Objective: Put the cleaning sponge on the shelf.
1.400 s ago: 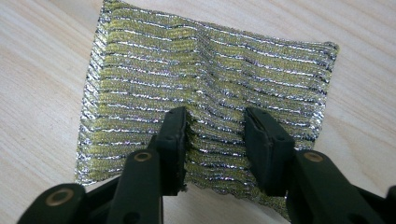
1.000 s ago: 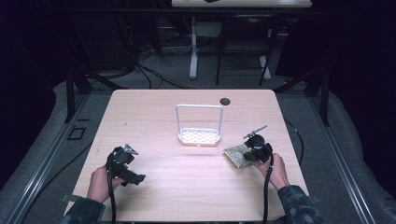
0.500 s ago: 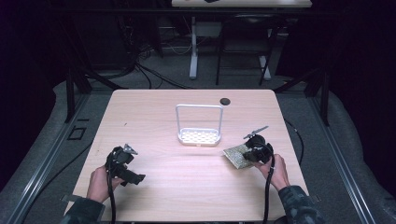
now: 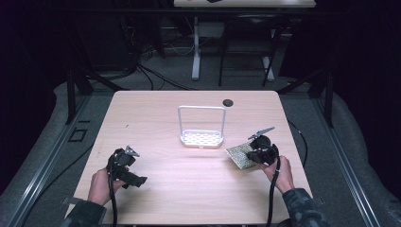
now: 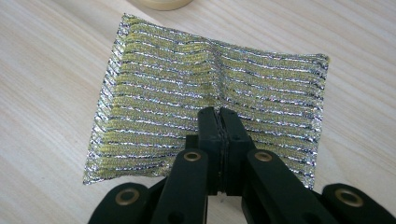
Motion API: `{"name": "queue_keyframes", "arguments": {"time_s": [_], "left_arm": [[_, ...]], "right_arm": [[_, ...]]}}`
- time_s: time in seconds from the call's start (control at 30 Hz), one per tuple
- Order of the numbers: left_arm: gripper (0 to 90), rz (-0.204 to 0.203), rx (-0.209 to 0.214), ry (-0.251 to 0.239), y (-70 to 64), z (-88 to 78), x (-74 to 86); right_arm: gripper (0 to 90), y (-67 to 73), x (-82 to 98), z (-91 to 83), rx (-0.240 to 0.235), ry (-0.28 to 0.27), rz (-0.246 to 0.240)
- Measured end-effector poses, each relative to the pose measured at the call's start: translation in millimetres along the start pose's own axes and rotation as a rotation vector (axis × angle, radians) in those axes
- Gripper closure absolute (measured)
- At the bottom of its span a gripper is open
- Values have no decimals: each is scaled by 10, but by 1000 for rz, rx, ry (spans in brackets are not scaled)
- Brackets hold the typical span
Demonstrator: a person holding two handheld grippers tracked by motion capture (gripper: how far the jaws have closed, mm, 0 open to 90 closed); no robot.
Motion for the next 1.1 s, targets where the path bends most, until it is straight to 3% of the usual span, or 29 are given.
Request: {"name": "queue_keyframes", "arguments": {"time_s": [0.43, 0.73, 1.1], "left_arm": [[2, 1, 1, 3, -6, 6, -5], [2, 0, 2, 2, -6, 8, -7], [2, 0, 0, 4, -7, 11, -5]], "right_arm": [[894, 153, -52, -9, -6, -13, -49], [894, 336, -144, -3, -7, -29, -121], [893, 465, -225, -2, -11, -41, -159]]}}
Point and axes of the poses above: each handheld gripper's, and its own axes: z roughly forward along the jaws, x roughly out of its underside, y roughly to its left, the point moved 3 cm from there along z, roughly forward along the jaws, and after that the axes turned 10 degrees about y, right-handed, at the moved point
